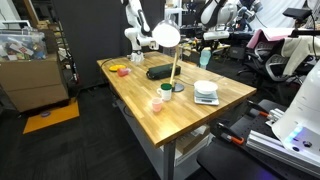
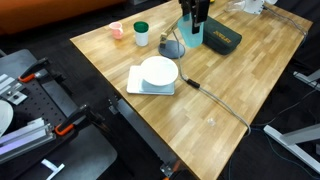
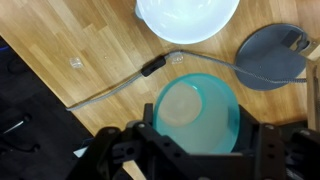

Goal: Pour the contents of the cup into the bowl

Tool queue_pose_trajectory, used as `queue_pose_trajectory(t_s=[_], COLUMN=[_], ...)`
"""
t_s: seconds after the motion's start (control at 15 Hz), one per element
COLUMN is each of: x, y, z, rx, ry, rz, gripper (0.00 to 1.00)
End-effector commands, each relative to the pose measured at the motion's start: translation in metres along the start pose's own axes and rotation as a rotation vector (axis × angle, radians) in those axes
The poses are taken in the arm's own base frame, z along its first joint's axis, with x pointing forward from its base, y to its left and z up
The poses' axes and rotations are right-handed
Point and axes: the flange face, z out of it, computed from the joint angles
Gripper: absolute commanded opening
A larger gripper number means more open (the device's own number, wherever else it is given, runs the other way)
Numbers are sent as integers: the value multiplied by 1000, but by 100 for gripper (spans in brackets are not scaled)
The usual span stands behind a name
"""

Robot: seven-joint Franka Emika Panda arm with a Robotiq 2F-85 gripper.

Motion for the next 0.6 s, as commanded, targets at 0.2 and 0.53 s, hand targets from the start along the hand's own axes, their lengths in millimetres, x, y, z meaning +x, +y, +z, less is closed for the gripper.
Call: queue_pose_trajectory(t_s=[0.2, 0.53], x=[-5, -15], y=[-7, -26], z=[13, 23], rx=[-73, -119], ry=[22, 35], rz=[6, -39], gripper=[52, 52])
